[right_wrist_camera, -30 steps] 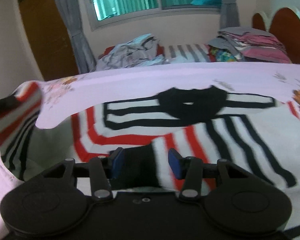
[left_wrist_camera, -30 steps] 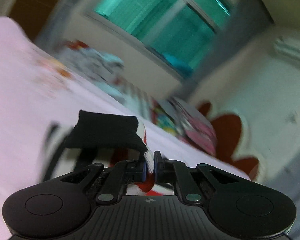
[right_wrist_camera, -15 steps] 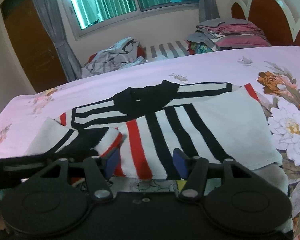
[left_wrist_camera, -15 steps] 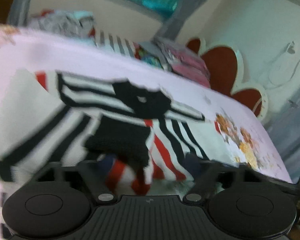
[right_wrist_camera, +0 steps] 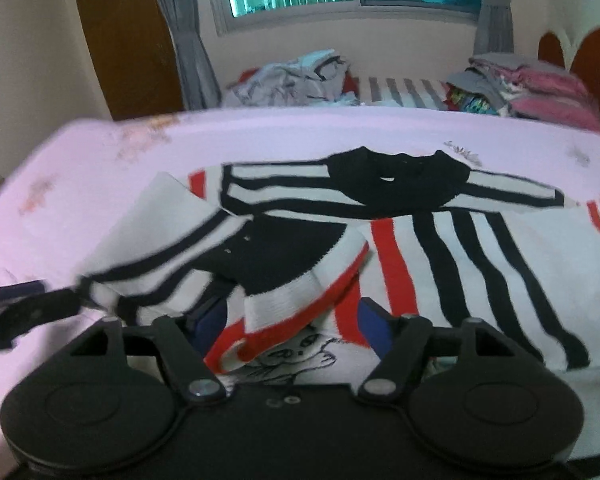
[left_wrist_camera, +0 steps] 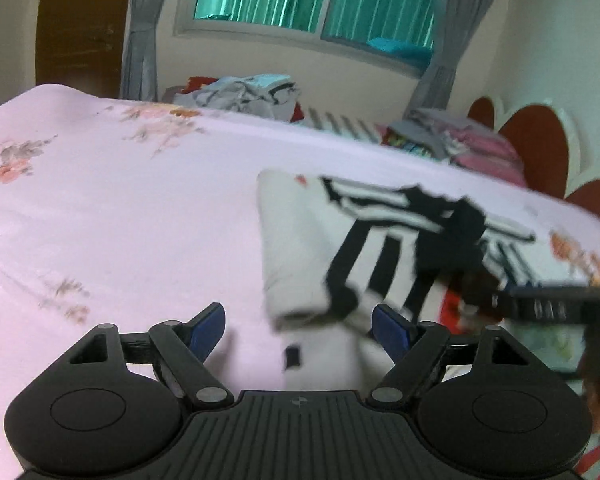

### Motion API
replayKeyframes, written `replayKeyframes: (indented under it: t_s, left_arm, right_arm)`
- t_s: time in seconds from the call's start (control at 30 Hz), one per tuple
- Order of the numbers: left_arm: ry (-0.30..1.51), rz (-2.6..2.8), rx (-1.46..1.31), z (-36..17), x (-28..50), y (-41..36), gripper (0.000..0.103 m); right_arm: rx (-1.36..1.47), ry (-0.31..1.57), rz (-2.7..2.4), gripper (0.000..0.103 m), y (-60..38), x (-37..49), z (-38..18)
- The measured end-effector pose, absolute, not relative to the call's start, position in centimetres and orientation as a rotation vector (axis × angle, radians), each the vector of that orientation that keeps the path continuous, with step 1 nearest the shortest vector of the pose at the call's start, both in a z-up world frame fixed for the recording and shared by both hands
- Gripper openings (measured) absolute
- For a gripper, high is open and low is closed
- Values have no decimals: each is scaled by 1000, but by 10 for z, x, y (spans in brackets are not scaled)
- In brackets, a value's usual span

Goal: Fold small clothes

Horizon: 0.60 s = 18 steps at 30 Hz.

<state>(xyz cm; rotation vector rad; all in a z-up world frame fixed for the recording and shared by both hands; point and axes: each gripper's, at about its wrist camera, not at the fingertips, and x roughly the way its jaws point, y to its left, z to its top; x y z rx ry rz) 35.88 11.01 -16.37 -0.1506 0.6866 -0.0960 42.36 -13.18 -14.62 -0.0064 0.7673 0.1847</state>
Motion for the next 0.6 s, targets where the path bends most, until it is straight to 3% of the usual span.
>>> replayKeyframes:
  t_s: [0.03, 0.07, 0.1, 0.2, 0.27, 0.33, 0.4, 0.53, 0.6]
  left_arm:
    - [689, -87, -132, -168, 359, 108, 80]
    - [690, -86, -119, -172, 362, 105, 80]
    - [689, -88, -107, -175, 365, 100, 80]
    - [663, -95, -69, -179, 375, 88, 79]
    - [632, -96, -23, -180, 382, 76, 79]
    - [620, -90, 4, -180, 387, 73, 63]
    - [639, -79, -13, -183, 394, 75, 38]
    - [663, -62, -81, -193, 398, 84, 34]
    - [669, -60, -91, -197, 399, 82, 34]
  right_arm:
    - [-10, 777, 180, 56, -131, 427, -149]
    - [6, 788, 186, 33, -132, 430, -150]
    - [23, 792, 183, 20, -135, 432, -149]
    - [62, 749, 178, 8, -148, 431, -138]
    - [72, 699, 160, 7, -161, 429, -125]
    - [67, 649, 121, 7, -178, 426, -113]
    - [71, 641, 85, 7, -200, 428, -109]
    - [168, 741, 58, 7, -242, 430, -132]
    - [201, 776, 34, 12, -253, 430, -145]
